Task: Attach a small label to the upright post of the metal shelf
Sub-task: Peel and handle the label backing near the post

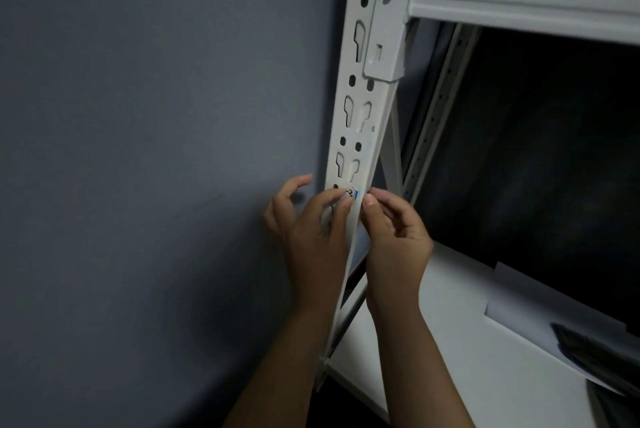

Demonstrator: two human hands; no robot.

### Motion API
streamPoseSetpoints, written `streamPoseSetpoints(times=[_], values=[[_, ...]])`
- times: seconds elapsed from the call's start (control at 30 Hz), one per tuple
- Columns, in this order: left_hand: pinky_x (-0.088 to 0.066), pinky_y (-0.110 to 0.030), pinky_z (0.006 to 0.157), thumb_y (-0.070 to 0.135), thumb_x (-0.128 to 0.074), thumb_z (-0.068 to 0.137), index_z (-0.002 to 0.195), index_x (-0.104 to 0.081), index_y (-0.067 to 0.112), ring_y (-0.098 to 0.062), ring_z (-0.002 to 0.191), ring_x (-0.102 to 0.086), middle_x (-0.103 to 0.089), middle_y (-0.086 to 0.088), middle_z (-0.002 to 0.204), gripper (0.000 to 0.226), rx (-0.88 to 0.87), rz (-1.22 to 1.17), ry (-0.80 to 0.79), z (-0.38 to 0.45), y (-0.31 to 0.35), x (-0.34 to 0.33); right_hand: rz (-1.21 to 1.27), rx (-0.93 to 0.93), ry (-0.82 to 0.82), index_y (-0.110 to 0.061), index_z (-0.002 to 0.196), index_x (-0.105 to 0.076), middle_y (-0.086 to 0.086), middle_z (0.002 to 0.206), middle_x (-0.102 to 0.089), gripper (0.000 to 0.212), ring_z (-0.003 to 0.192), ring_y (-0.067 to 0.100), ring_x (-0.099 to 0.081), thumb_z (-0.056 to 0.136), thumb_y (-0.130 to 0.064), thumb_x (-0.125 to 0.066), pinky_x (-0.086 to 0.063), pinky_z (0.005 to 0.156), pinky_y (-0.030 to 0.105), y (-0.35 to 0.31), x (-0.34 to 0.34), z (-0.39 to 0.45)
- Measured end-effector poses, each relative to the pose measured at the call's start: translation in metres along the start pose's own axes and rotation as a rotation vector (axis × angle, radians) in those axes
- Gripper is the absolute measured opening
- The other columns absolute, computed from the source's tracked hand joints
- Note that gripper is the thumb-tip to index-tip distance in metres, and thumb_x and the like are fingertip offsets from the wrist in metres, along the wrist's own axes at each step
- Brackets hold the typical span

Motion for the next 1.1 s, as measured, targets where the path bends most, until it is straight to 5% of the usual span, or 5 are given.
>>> streamPoseSetpoints(times=[0.27, 0.43, 0.63, 0.83, 1.1], values=[[-0.021, 0.002, 0.088, 0.016, -0.076, 0.075, 0.067, -0.057, 0.042, 0.02, 0.109, -0.02, -0.039, 0.022, 0.116, 0.033, 0.053, -0.033, -0.03, 0.01, 0.0, -0.003, 0.014, -0.014, 0.006, -0.014, 0.092, -0.069, -0.003, 0.086, -0.073, 0.013, 0.082, 0.011, -0.07, 0.086, -0.003, -0.065, -0.056, 0.074, 0.02, 0.003, 0.001, 0.001], [-0.032, -0.02, 0.092, 0.023, -0.075, 0.075, 0.071, -0.062, 0.035, 0.003, 0.107, -0.025, -0.039, 0.021, 0.111, 0.019, 0.01, 0.057, -0.019, 0.01, -0.001, -0.002, 0.011, -0.009, -0.001, -0.014, 0.093, -0.069, -0.005, 0.086, -0.072, 0.014, 0.082, 0.008, -0.07, 0.086, -0.002, -0.064, -0.054, 0.072, 0.016, 0.002, 0.001, 0.0], [-0.025, -0.004, 0.089, 0.026, -0.079, 0.071, 0.067, -0.059, 0.041, 0.001, 0.11, -0.024, -0.038, 0.022, 0.116, 0.025, 0.052, 0.004, 0.048, 0.004, 0.003, 0.003, 0.007, -0.006, -0.007, -0.015, 0.091, -0.069, -0.011, 0.079, -0.072, 0.015, 0.079, 0.006, -0.069, 0.086, -0.001, -0.064, -0.054, 0.072, 0.015, 0.0, 0.002, -0.001], [-0.039, -0.031, 0.093, 0.019, -0.08, 0.071, 0.084, -0.055, 0.053, -0.009, 0.116, -0.03, -0.03, 0.037, 0.114, 0.044, 0.032, -0.001, 0.097, 0.003, 0.006, 0.002, 0.017, -0.012, 0.008, -0.013, 0.091, -0.069, -0.007, 0.081, -0.072, 0.014, 0.079, 0.006, -0.069, 0.086, -0.001, -0.065, -0.054, 0.071, 0.015, 0.001, 0.002, -0.001], [-0.018, 0.006, 0.085, 0.019, -0.076, 0.074, 0.069, -0.064, 0.029, 0.001, 0.107, -0.024, -0.043, 0.01, 0.118, 0.017, 0.098, 0.026, 0.036, 0.004, -0.002, -0.003, 0.002, -0.012, 0.02, -0.013, 0.093, -0.069, -0.006, 0.085, -0.071, 0.014, 0.082, 0.006, -0.069, 0.087, -0.002, -0.065, -0.055, 0.073, 0.017, 0.002, 0.001, -0.003]])
Point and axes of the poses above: each hand's wrist, its own z-axis towards the middle knuckle, its own x-axis out of the back of the hand, y = z × x, the point moved 5 cm from there along z, towards the middle knuckle
